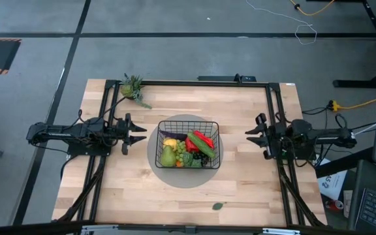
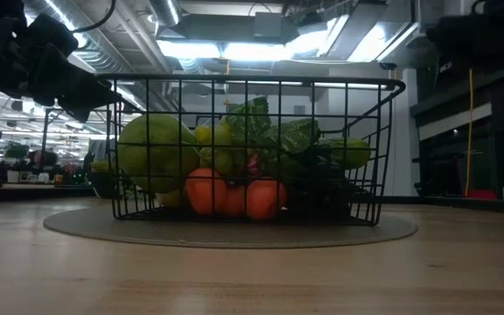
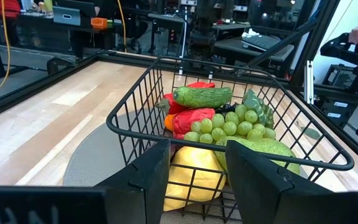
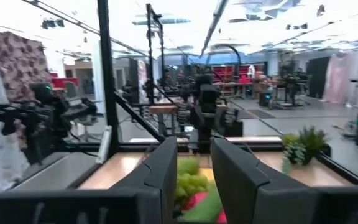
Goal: Build produce basket
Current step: Return to Home Position
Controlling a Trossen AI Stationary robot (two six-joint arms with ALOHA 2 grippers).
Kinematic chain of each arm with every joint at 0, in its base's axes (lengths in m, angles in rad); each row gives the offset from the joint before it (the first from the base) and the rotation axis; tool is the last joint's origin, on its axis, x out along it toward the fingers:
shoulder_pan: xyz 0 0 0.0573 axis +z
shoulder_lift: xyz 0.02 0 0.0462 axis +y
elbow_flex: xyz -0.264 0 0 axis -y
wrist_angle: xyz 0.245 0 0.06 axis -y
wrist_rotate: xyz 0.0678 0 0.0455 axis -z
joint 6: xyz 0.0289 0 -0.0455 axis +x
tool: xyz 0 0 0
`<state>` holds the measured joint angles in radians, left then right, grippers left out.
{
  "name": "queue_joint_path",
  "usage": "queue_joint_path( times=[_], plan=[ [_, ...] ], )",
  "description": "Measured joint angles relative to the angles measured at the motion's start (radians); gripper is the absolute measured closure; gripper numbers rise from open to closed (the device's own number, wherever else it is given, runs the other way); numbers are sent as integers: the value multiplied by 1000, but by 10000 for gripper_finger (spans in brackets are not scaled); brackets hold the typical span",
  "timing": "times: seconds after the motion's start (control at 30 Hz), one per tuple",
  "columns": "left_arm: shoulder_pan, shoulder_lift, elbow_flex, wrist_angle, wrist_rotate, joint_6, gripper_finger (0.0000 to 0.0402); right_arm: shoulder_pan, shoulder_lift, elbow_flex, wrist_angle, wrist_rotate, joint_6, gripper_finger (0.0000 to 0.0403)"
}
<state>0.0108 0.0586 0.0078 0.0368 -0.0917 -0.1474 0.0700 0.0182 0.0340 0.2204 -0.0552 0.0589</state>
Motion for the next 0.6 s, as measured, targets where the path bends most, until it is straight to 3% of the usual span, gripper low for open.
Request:
queue_joint_path(
  times=[0.2,0.4,0.6],
  plan=[
    [0,0,0,0,0,0,250,-51,-17,-27,-29,-2,27,302],
    [0,0,0,0,0,0,250,-77,-18,-27,-94,-104,16,302],
    [0,0,0,0,0,0,250,-93,-18,-27,-178,-115,54,302]
  ],
)
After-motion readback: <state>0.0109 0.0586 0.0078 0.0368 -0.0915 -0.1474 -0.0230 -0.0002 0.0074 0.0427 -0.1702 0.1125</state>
